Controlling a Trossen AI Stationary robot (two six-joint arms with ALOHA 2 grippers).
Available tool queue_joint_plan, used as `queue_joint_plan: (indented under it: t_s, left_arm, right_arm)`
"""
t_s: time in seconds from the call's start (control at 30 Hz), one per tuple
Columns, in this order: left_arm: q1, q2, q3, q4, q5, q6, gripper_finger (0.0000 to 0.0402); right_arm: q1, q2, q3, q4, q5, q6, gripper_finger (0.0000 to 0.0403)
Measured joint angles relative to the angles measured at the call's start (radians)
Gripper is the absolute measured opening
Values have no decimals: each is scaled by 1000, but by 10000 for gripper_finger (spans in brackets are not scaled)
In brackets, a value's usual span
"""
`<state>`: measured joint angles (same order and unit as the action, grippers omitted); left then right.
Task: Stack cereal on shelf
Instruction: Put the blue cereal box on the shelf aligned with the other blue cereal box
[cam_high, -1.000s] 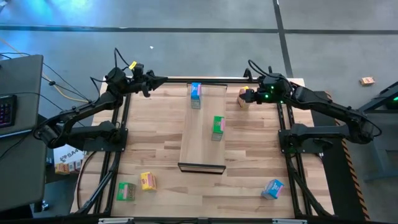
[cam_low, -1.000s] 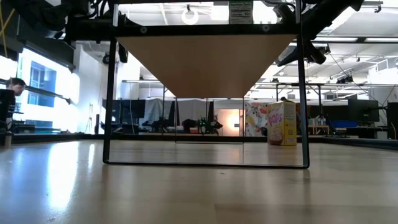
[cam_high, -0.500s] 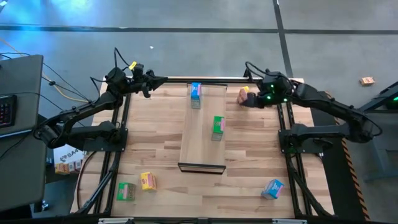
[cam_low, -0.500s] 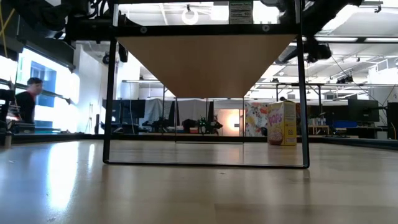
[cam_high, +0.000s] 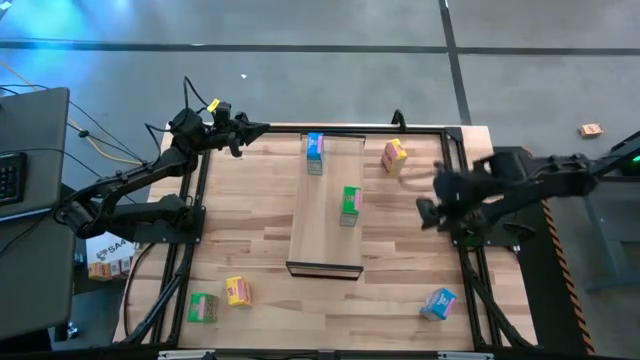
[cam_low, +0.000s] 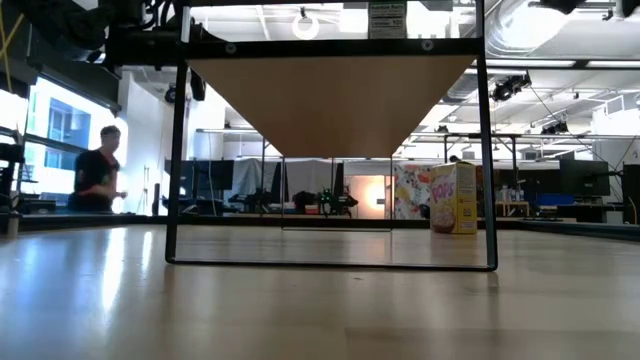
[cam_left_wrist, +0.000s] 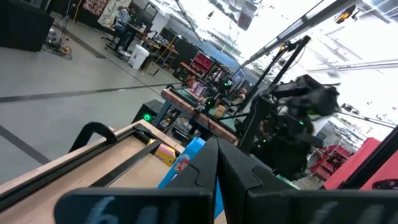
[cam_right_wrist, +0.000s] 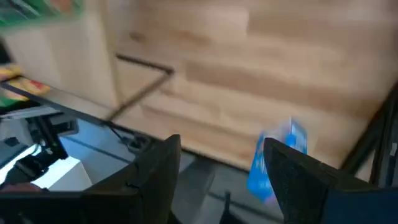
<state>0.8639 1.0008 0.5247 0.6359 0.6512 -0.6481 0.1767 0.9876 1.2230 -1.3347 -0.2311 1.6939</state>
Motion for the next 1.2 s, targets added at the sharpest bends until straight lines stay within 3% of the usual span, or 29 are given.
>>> queue_joint_plan:
  t_s: [0.23,0.43,0.6,0.83,1.2]
  left_arm:
    - [0,0,0,-3,0,6,0]
    - [0,0,0,-3,14,6,0]
    - [0,0,0,-3,16,6,0]
    - [0,0,0,-3,17,6,0]
    - [0,0,0,-3,16,-26,0]
  right_arm:
    - [349,127,-2,47,-2,475,225]
    - [522,258,-2,155,-46,673,225]
    - [575,341,-3,208,-116,707,225]
    - [633,391,-3,200,-123,711,225]
    - [673,442,-3,193,-6,724,225]
